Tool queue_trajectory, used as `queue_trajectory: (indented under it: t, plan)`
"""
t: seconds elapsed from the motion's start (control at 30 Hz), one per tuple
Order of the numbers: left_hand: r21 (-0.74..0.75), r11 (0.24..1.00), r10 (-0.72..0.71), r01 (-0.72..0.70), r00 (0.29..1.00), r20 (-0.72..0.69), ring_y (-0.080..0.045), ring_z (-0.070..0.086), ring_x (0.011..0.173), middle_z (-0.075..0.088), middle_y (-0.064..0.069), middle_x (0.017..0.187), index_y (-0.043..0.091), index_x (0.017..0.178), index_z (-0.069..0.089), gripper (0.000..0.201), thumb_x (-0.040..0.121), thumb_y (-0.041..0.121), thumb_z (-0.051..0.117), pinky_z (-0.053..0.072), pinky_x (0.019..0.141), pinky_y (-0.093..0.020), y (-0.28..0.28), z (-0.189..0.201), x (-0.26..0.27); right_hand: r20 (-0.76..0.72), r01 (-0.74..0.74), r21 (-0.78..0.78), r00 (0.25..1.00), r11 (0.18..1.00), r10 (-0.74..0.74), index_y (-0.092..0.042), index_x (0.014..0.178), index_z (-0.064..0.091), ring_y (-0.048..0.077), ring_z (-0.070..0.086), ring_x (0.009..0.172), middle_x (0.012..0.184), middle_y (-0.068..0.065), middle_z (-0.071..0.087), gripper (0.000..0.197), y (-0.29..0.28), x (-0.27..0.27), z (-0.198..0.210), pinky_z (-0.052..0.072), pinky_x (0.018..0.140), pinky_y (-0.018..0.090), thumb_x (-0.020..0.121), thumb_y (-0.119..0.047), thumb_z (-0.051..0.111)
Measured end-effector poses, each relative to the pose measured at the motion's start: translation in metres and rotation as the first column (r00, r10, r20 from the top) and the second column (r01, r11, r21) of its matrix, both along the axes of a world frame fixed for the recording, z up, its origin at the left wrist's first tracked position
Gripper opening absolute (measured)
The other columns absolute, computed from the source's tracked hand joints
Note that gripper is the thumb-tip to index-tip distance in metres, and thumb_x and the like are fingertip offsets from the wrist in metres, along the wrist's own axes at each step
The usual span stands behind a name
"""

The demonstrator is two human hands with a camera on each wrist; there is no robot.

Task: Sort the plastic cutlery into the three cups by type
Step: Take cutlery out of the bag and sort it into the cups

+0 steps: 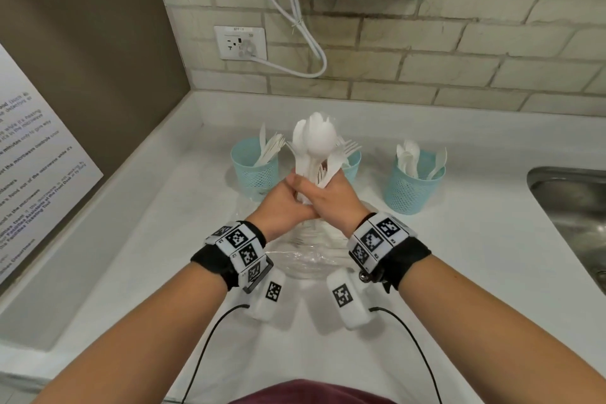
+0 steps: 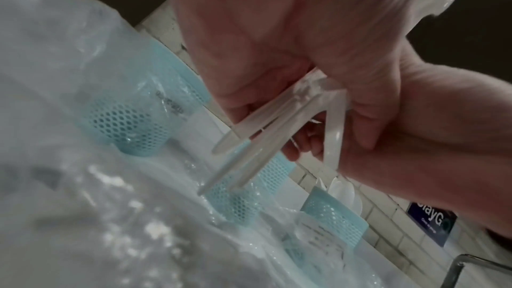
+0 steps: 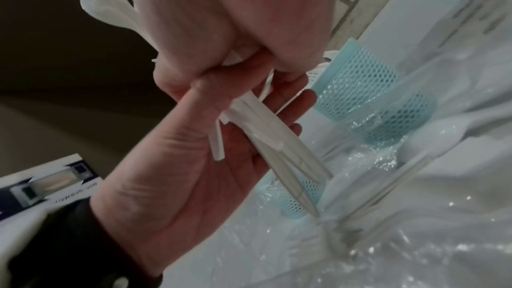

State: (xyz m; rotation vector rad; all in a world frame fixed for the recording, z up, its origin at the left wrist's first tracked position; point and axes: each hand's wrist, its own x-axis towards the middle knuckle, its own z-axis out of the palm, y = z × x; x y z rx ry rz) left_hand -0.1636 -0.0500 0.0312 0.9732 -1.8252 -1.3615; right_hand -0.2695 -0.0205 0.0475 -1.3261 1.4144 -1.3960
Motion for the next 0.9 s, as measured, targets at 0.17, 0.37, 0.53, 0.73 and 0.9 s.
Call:
queue_trajectory:
  t: [0.17, 0.37, 0.53, 0.73, 0.9]
  plan:
    - [-0.009, 0.999, 0.038, -0.038, 0.998, -0.051, -0.02, 0.066, 0.093, 0.069, -0.008, 0.098, 0.014, 0.108, 0.063, 0.04, 0.074, -0.007, 0.062, 0.055, 0.079, -0.027, -0.004, -0.004, 0.001, 0.041, -0.099, 0.053, 0.994, 0.994, 0.097, -0.016, 0.109, 0.065, 0.019, 0.066, 0.103, 0.109, 0.009, 0.07, 0.031, 0.002, 0.005, 0.002, 0.053, 0.094, 0.04, 0.081, -0.026, 0.072]
    - [-0.04, 0.994, 0.097, -0.098, 0.995, -0.012, -0.008, 0.057, 0.068, 0.061, 0.006, 0.084, 0.017, 0.111, 0.055, 0.029, 0.087, 0.002, 0.059, 0.044, 0.053, -0.017, -0.005, -0.008, 0.007, 0.068, -0.133, 0.039, 0.989, 0.99, 0.13, -0.01, 0.112, 0.059, 0.013, 0.068, 0.09, 0.103, 0.008, 0.07, 0.039, 0.005, 0.008, 0.024, 0.057, 0.079, 0.029, 0.077, -0.018, 0.076]
    - [-0.088, 0.99, 0.111, -0.111, 0.994, 0.003, -0.005, 0.059, 0.081, 0.062, 0.011, 0.096, 0.024, 0.124, 0.048, 0.042, 0.086, 0.017, 0.066, 0.048, 0.059, -0.017, -0.007, -0.011, 0.023, 0.211, 0.038, -0.216, 0.978, 0.976, 0.009, -0.043, 0.122, 0.047, 0.012, 0.061, 0.111, 0.119, 0.002, 0.064, 0.06, 0.0, 0.011, 0.051, 0.052, 0.095, 0.038, 0.074, -0.026, 0.078]
    - [-0.033, 0.989, 0.144, -0.147, 0.987, -0.065, -0.002, 0.065, 0.095, 0.068, 0.006, 0.1, 0.024, 0.111, 0.058, 0.037, 0.08, 0.011, 0.073, 0.049, 0.082, -0.018, -0.002, -0.01, 0.042, -0.262, -0.136, -0.307, 0.964, 0.942, 0.054, -0.016, 0.112, 0.065, 0.005, 0.054, 0.105, 0.111, -0.001, 0.06, 0.022, -0.015, 0.032, 0.046, 0.036, 0.096, 0.008, 0.096, -0.021, 0.051]
    - [-0.111, 0.98, 0.178, -0.168, 0.98, 0.086, 0.003, 0.057, 0.081, 0.055, 0.014, 0.085, 0.021, 0.096, 0.049, 0.036, 0.079, -0.003, 0.069, 0.04, 0.065, -0.001, 0.002, -0.013, 0.049, -0.465, -0.335, -0.015, 0.836, 0.942, 0.289, -0.012, 0.123, 0.058, 0.011, 0.044, 0.111, 0.112, 0.0, 0.045, 0.032, -0.018, 0.051, 0.008, 0.031, 0.103, 0.022, 0.101, -0.021, 0.037]
